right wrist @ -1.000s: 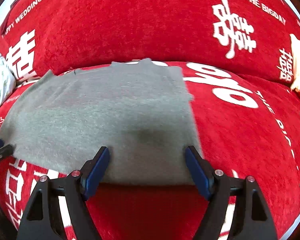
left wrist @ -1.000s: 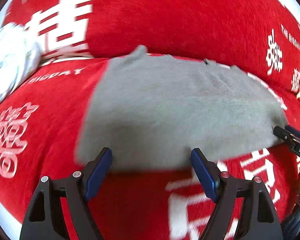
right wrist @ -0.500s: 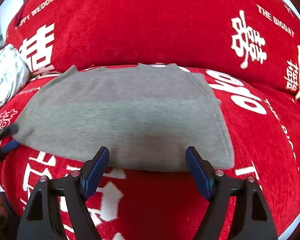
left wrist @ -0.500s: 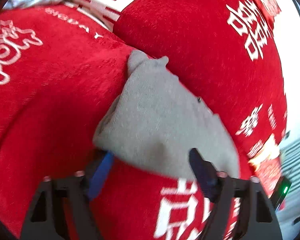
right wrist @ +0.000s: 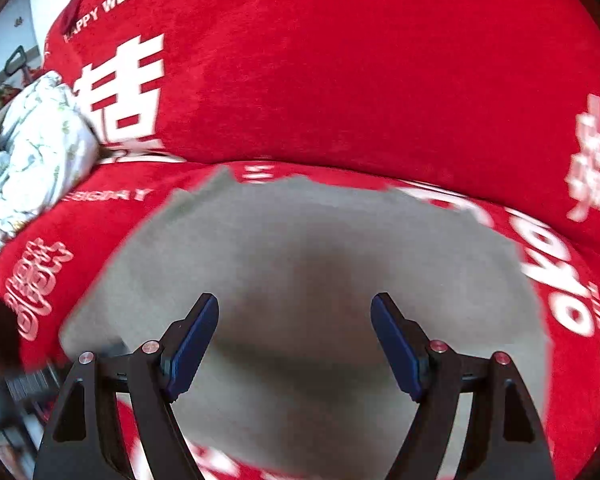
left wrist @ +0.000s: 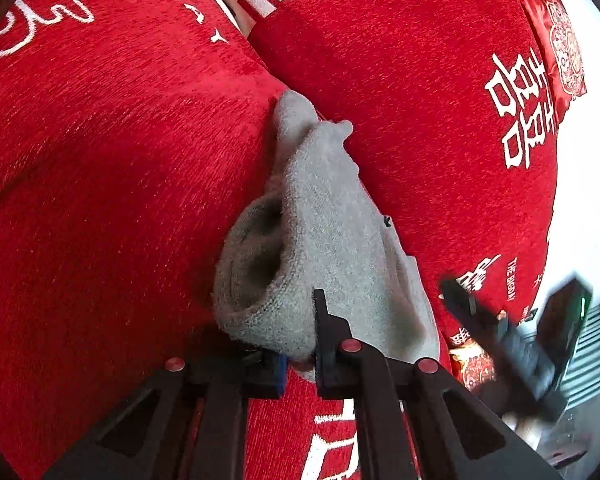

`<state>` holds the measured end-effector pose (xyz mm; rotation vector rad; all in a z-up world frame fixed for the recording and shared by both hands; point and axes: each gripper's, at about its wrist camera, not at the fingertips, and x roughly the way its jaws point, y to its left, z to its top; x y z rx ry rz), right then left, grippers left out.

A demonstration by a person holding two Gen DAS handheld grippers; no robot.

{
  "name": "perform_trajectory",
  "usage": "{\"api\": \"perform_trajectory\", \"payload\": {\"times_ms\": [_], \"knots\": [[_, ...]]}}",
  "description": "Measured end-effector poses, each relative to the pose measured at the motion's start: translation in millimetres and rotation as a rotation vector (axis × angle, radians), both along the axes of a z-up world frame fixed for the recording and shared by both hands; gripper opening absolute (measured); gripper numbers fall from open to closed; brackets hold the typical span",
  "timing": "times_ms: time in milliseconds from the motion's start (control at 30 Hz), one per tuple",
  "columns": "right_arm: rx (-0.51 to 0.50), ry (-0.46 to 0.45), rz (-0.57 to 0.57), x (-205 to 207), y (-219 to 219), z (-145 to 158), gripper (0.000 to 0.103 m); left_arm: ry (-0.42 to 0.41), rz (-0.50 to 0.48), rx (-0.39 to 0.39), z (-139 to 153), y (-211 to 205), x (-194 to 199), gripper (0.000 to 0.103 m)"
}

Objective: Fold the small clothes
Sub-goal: 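Grasp the folded sweater's edge with the left tool and lift it, then grasp the lifted sweater with the right tool while the left tool holds it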

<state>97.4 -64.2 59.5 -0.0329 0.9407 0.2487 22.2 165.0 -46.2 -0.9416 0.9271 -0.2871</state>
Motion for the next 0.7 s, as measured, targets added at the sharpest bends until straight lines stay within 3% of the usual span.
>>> {"api": "perform_trajectory", "payload": {"times_ms": [200, 400, 533, 567, 600, 633, 667, 700], "knots": [[-0.059, 0.102, 0.077, 60, 89, -29, 0.081, -0.016, -0.027, 0.044, 3, -1, 0, 0.010], [-0.077, 0.179, 0.104, 94, 146, -55, 0.082, -0.028, -0.053, 0.089, 7, -4, 2, 0.010], [-0.304, 0.162, 0.145, 106, 183, -80, 0.082, -0.034, -0.065, 0.142, 12, -9, 4, 0.010], [-0.344, 0.152, 0.153, 106, 188, -83, 0.077, -0.033, -0.066, 0.154, 14, -11, 5, 0.010], [-0.357, 0.133, 0.155, 107, 192, -82, 0.058, -0.034, -0.068, 0.168, 15, -13, 5, 0.010], [-0.387, 0.129, 0.145, 108, 194, -81, 0.048, -0.035, -0.068, 0.177, 16, -13, 5, 0.010], [-0.414, 0.125, 0.136, 110, 195, -79, 0.028, -0.034, -0.067, 0.188, 18, -15, 5, 0.010], [-0.428, 0.125, 0.137, 111, 195, -78, 0.025, -0.033, -0.066, 0.195, 19, -16, 5, 0.010]]}}
